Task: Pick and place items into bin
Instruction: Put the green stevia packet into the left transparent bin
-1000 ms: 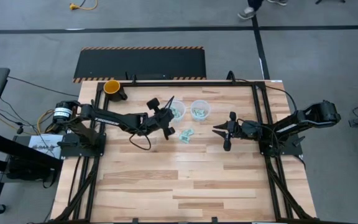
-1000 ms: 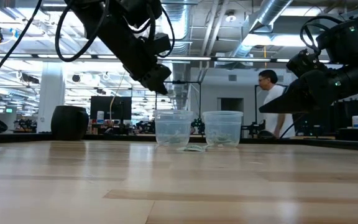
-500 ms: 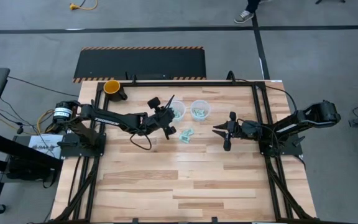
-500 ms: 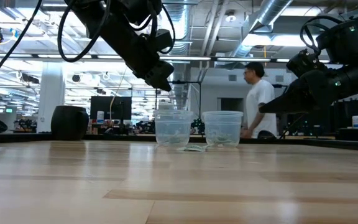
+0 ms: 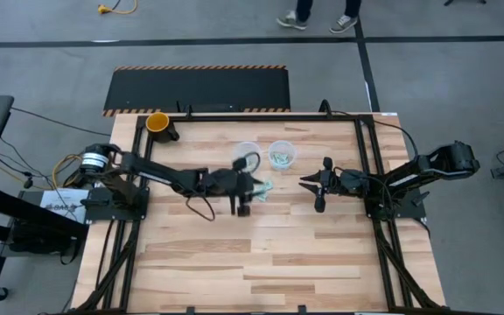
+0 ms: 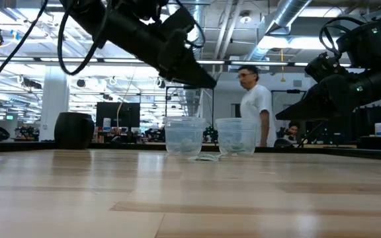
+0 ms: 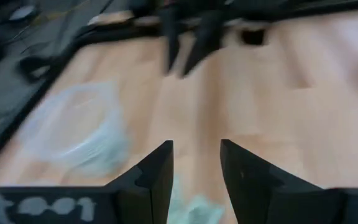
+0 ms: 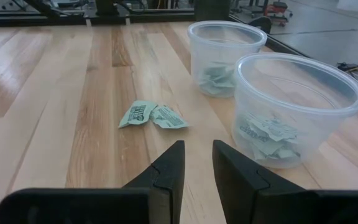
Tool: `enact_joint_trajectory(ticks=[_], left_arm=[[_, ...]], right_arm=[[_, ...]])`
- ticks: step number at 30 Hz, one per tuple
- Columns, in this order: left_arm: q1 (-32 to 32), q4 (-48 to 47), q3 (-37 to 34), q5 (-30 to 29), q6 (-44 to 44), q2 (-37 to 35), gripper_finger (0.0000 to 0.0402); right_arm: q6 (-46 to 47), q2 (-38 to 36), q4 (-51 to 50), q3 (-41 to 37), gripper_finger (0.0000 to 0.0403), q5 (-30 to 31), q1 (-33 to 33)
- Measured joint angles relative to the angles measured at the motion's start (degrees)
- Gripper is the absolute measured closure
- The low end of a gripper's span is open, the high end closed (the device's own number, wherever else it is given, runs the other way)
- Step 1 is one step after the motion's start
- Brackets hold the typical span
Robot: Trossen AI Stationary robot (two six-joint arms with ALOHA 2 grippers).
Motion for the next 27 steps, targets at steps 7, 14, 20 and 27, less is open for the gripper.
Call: enact_joint_trajectory(ticks=[7, 14, 20, 27], left_arm=[[-2.47, 3.95, -0.04, 0.09, 0.81, 8.81, 0.0278], [-1.16, 3.31, -0.04, -1.68, -1.87, 14.06, 0.0278], [0.28, 0.85, -0.02, -2.57, -3.71, 15.31, 0.0278], [1.53, -2.06, 0.0, -3.43, -5.33, 15.23, 0.0278]], right_arm=[[0.29, -0.02, 0.02, 0.0, 0.0327, 0.0, -0.01], [0.31, -0.02, 0.02, 0.0, 0.0327, 0.0, -0.01], [0.31, 0.0, 0.0, 0.0, 0.0327, 0.0, -0.02], [0.28, -0.02, 0.0, 0.0, 0.0327, 0.0, -0.02]])
